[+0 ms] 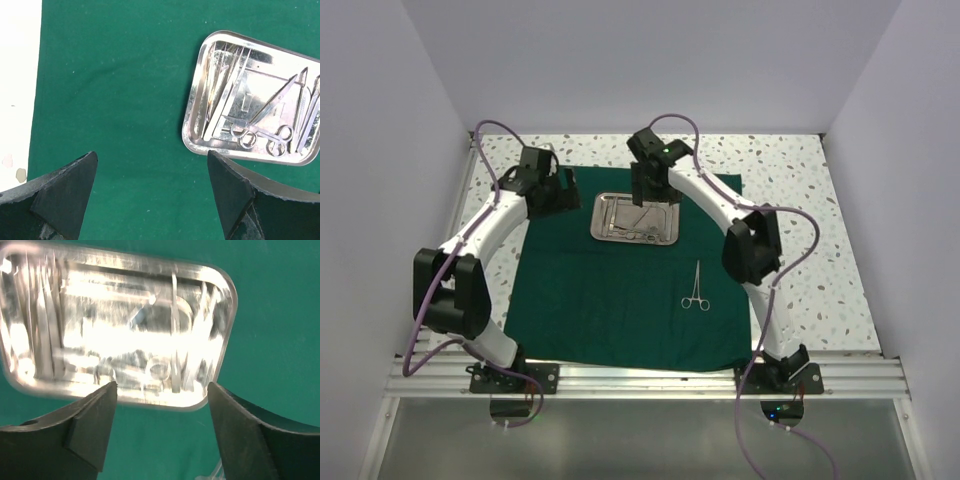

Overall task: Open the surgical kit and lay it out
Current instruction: Pick up the medical item from the container.

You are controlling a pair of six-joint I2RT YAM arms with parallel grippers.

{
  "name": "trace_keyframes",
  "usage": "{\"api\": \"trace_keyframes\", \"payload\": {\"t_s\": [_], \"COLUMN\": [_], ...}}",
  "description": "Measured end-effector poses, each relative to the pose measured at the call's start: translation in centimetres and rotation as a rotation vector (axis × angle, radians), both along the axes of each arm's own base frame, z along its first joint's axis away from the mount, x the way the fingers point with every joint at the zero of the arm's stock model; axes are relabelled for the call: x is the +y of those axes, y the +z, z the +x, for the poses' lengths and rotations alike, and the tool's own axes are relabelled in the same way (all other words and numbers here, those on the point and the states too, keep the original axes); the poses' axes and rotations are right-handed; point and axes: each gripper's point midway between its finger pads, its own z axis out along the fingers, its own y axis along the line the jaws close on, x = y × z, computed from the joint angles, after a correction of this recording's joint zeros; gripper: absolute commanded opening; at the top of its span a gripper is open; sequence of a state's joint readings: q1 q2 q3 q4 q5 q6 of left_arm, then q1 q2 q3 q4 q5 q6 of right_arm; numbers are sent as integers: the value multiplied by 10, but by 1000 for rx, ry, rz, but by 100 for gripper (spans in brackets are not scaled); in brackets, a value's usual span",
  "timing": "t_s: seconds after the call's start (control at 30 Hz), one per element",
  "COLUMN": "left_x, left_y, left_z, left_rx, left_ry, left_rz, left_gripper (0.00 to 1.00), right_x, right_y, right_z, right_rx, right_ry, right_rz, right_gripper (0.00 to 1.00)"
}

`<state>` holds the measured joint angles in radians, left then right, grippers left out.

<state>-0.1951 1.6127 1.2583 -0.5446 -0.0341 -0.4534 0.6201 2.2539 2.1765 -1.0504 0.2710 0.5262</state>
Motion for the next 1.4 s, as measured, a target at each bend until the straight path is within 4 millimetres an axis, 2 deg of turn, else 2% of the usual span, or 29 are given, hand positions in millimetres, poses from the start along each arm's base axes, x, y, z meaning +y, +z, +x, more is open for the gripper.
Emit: {"api": "trace_keyframes", "payload": {"t_s": [0.1,0.2,0.23,0.33,0.53,0.73,1.07,1.17,1.2,1.4], "left_x": [1,3,3,4,6,8,11,12,12,13], "left_y": [1,3,4,4,4,4,-2,-5,-6,-8], "left_z": [-4,-4,-4,-4,-3,-3,-1,0,0,1], "left_rx": [-3,-9,-10,-10,-12,-13,1,11,13,22], "left_ry": [2,6,8,12,19,27,35,38,39,41], "left_rz": [2,6,8,13,22,32,43,48,49,52], "left_gripper": [95,95,95,95,95,95,95,95,95,95], "right_x": [8,11,10,5,4,1,-8,-9,-10,-9], "right_y": [-23,-40,-46,-55,-65,-86,-91,-92,-93,-93], "right_z": [29,47,49,52,63,68,80,79,79,78], "right_rx": [-1,-4,1,16,10,27,20,23,25,37], "right_ry": [-3,-11,-13,-22,-36,-44,-71,-72,-73,-71], "right_rz": [-8,-9,-12,-20,-14,-27,-14,-17,-20,-12], "right_gripper": [61,54,48,42,40,34,24,13,0,0]}}
